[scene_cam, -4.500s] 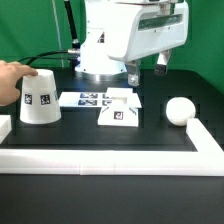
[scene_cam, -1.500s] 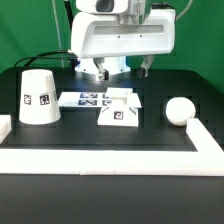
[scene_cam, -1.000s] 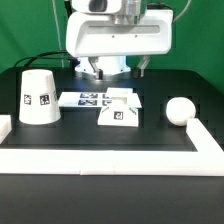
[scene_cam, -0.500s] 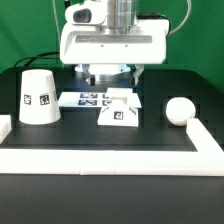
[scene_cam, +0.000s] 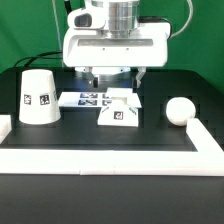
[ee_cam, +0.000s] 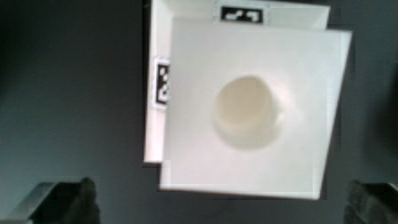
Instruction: Assemble lamp
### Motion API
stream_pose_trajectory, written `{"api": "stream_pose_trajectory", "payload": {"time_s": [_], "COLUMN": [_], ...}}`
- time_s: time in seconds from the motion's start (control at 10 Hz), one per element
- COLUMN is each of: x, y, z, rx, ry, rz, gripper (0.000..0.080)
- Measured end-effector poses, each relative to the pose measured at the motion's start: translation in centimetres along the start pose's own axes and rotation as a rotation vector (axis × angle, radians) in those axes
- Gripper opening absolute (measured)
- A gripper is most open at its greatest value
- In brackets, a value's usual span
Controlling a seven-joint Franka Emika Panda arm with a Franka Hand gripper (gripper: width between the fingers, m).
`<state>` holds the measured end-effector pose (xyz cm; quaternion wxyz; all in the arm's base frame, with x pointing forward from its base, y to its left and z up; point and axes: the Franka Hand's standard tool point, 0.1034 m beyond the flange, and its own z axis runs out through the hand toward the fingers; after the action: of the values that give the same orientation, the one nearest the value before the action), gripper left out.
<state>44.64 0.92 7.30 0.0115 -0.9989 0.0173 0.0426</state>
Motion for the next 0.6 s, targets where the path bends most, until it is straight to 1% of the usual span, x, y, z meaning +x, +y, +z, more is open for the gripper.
{"api": "stream_pose_trajectory", "payload": {"time_s": [0.2,0.6], "x": [-0.13,-0.34], "y": [-0.17,-0.28], "z": [0.2,1.01], "rx": [0.017,0.017], "ry": [-0.005,-0.01], "rz": [0.04,0.037], "gripper": [0.0699,0.0699]}}
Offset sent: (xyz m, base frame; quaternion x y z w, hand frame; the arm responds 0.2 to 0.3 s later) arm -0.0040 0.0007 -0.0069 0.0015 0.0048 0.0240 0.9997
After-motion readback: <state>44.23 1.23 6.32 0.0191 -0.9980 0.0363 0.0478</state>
